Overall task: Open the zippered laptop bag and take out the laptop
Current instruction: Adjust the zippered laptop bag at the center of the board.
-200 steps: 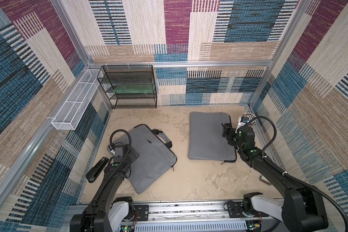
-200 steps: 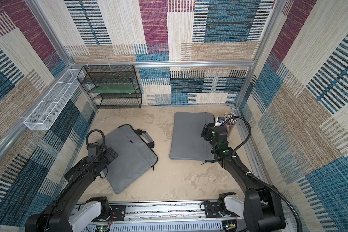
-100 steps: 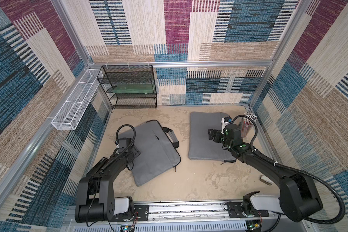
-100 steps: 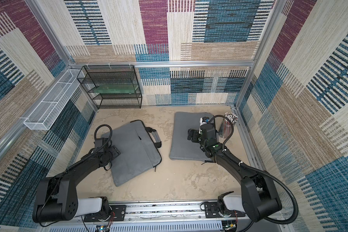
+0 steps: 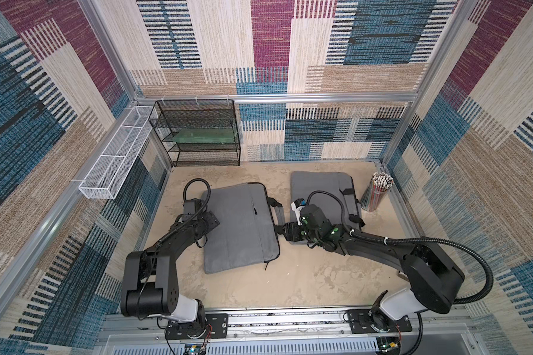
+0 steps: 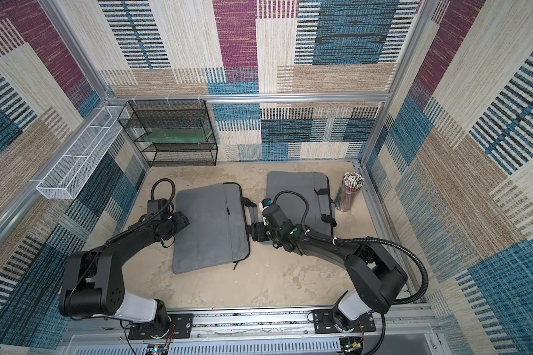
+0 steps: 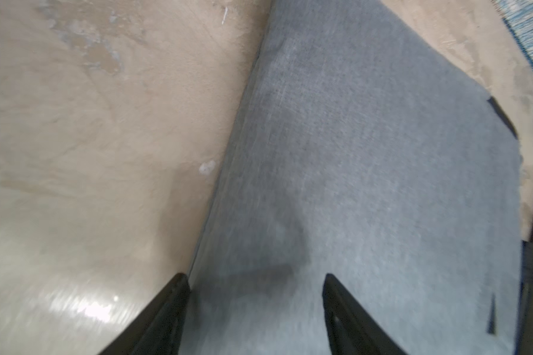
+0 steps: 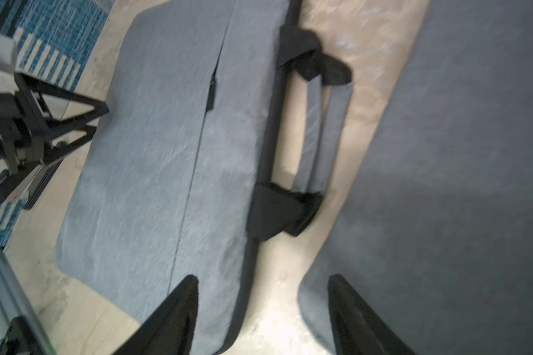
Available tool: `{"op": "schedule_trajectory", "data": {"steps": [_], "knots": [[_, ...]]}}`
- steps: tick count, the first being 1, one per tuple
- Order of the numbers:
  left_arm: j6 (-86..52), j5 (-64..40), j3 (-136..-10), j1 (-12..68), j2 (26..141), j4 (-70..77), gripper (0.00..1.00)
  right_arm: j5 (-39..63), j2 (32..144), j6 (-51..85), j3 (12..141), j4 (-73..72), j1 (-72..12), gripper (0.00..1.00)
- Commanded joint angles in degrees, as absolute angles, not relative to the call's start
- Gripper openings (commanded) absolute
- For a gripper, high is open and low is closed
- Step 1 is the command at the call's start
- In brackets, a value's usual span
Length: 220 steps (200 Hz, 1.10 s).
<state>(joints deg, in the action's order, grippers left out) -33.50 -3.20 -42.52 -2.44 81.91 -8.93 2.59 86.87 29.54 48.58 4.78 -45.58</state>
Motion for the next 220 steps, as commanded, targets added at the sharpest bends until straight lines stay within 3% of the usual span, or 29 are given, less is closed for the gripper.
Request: {"op": "schedule_trajectory", "data": {"steps": [1, 29, 67, 118, 157, 220], "knots": [[-34.3, -0.1, -40.8, -2.4, 76.6, -15.5, 0.73, 0.7, 85.5, 34.4, 48.3, 9.5, -50.1, 0.70], [-35.9, 0.4, -36.5, -2.4, 69.3, -20.1, 0.73, 3.2, 84.6, 36.6, 46.3, 10.7, -53.1, 0.66], [-39.4, -1.3, -30.4, -2.3, 60.3, -23.6, 0.73, 6.0, 87.5, 35.3, 45.5, 10.3, -53.5, 0.45], [-41.1, -4.3, -26.3, -1.9, 57.1, -24.2, 0.70, 8.3, 95.8, 33.9, 50.1, 7.1, -50.2, 0.29], [-41.5, -4.6, -25.3, -1.5, 56.7, -24.1, 0.68, 10.5, 102.1, 32.1, 55.8, 6.1, -46.2, 0.23], [-44.2, -6.0, -22.8, 0.0, 57.3, -19.9, 0.64, 11.5, 107.4, 29.9, 63.7, 7.2, -43.3, 0.23]]}}
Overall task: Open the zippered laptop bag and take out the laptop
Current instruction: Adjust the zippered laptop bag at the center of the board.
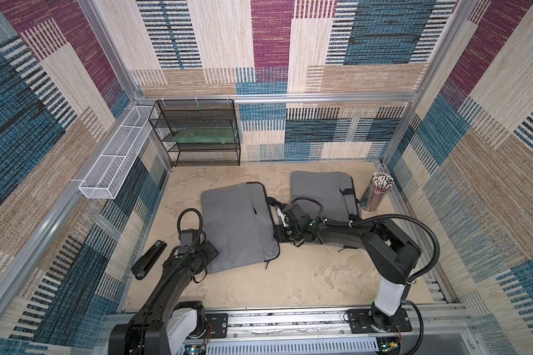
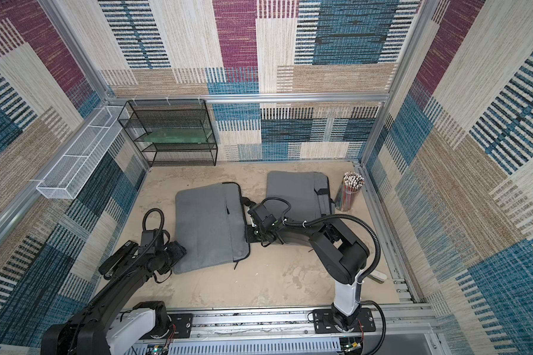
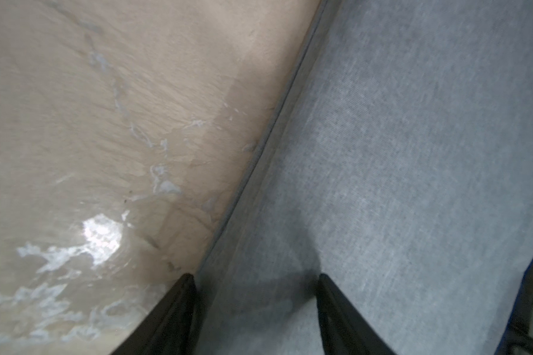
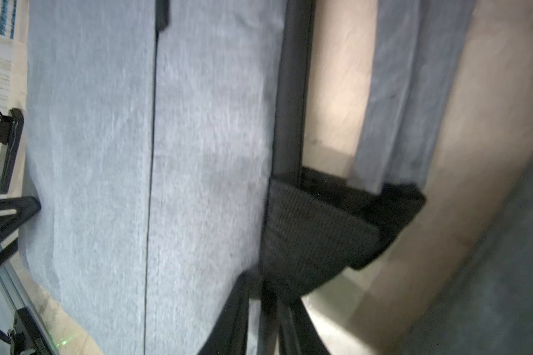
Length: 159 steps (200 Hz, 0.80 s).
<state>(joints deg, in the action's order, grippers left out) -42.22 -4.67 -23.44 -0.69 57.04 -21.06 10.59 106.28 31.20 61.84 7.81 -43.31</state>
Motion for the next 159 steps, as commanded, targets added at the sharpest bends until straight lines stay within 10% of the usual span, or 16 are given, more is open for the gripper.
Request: {"op": "schedule_trajectory", "data": {"steps": [1, 70, 159], "knots": [[-44.3, -5.9, -22.8, 0.0, 57.2, -19.9, 0.64, 11.6, 107.4, 29.8, 63.8, 7.3, -43.4, 0.23], [-48.9, -6.5, -21.4, 3.7, 56.4, -18.8, 0.40, 0.6, 96.9, 33.0, 63.1, 21.7, -48.1, 0.47], [-50.7, -5.1, -19.9, 4.0, 53.0, -18.8, 0.29, 4.8, 98.5, 41.3, 58.5, 21.5, -54.0, 0.42]]}}
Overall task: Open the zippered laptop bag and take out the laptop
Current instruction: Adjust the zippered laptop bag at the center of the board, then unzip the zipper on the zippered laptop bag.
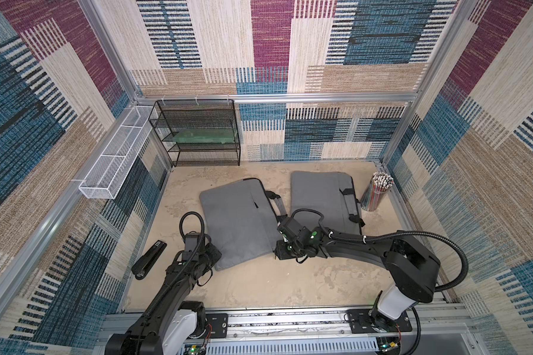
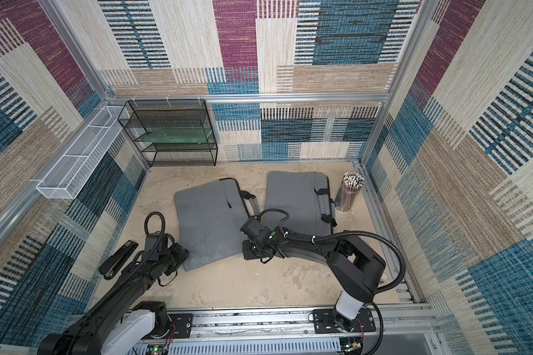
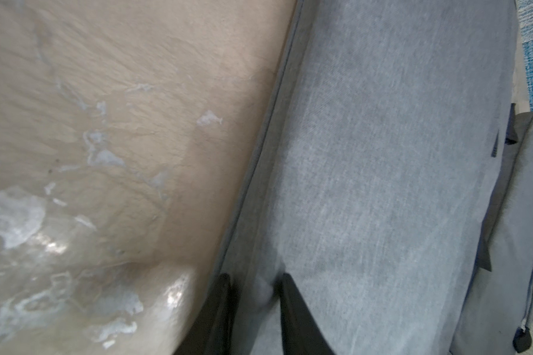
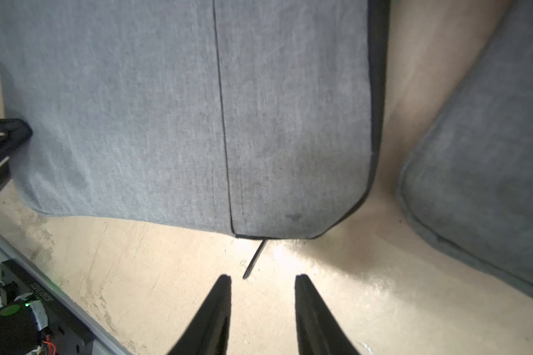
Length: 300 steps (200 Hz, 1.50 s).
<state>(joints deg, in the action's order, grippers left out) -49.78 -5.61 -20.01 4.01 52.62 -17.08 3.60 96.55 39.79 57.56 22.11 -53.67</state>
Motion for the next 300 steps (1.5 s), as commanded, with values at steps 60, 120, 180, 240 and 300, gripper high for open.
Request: {"op": "schedule_trajectory", "data": {"steps": [60, 120, 180, 240, 300], "knots": [[-50.9, -4.7, -19.4, 4.2, 53.0, -18.9, 0.26, 5.8, 103.4, 40.8, 60.3, 21.1, -54.1, 0.40], [-51.2, -2.1, -19.7, 4.1, 53.6, -20.0, 0.05, 2.9, 103.5, 40.4, 60.4, 22.4, -53.5, 0.18], [-49.9, 2.5, -21.8, 4.0, 53.7, -22.1, 0.00, 1.1, 102.5, 36.8, 61.1, 24.7, -51.2, 0.00], [-44.3, 6.5, -26.4, 1.8, 55.0, -24.2, 0.00, -0.4, 101.1, 32.7, 61.7, 25.8, -49.0, 0.00], [-38.6, 7.7, -30.3, -3.2, 62.3, -18.8, 0.00, 2.6, 102.4, 28.2, 62.7, 22.5, -50.8, 0.00]]}}
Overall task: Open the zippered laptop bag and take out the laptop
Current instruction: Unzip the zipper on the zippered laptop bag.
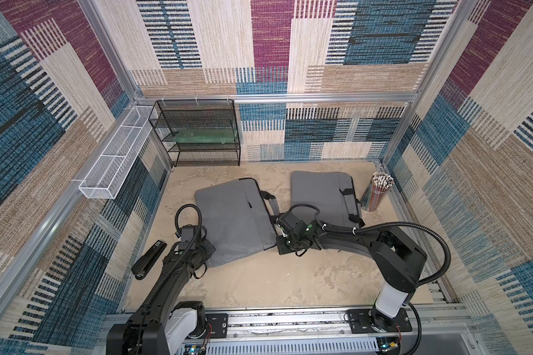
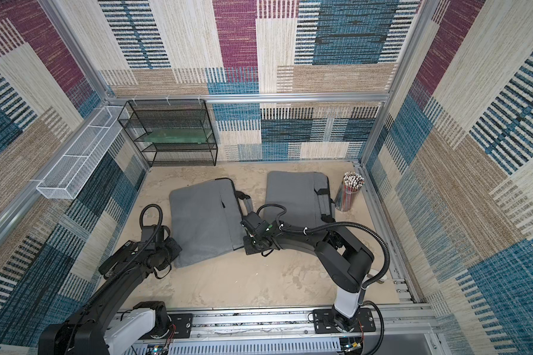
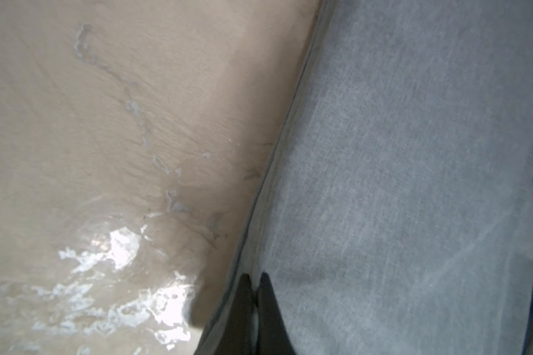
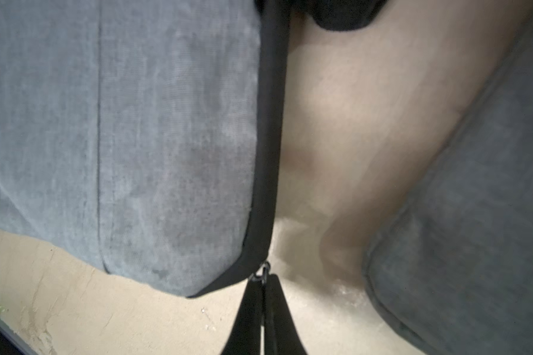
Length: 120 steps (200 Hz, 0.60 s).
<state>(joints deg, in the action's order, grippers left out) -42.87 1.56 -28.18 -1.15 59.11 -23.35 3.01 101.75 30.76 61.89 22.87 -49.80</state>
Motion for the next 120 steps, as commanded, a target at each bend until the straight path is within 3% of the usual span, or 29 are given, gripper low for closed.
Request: {"op": "schedule_trajectory", "data": {"steps": [1, 45, 55, 73, 89, 102, 120], "knots": [[-38.6, 7.7, -30.4, -3.3, 62.5, -18.7, 0.00, 2.7, 102.4, 28.1, 62.7, 22.4, -50.8, 0.00], [-33.3, 4.2, -38.3, -8.6, 73.8, -14.3, 0.00, 3.7, 107.1, 25.5, 67.4, 19.9, -54.2, 0.00], [-32.9, 2.5, -40.3, -9.5, 75.8, -14.5, 0.10, 4.2, 108.6, 25.4, 68.7, 19.3, -54.5, 0.00], [-33.0, -0.4, -42.5, -10.1, 77.8, -15.1, 0.40, 5.7, 110.9, 25.4, 71.0, 17.9, -54.7, 0.00], [-33.6, -2.3, -42.4, -10.0, 76.9, -15.7, 0.58, 6.7, 112.0, 25.4, 72.2, 17.0, -54.8, 0.00], [-34.3, -2.2, -42.0, -10.0, 74.9, -18.1, 0.65, 7.3, 112.6, 25.5, 72.9, 16.3, -54.8, 0.00], [-35.1, -1.9, -40.3, -9.8, 70.7, -21.8, 0.66, 8.6, 112.9, 25.2, 73.1, 15.6, -55.0, 0.00]]}}
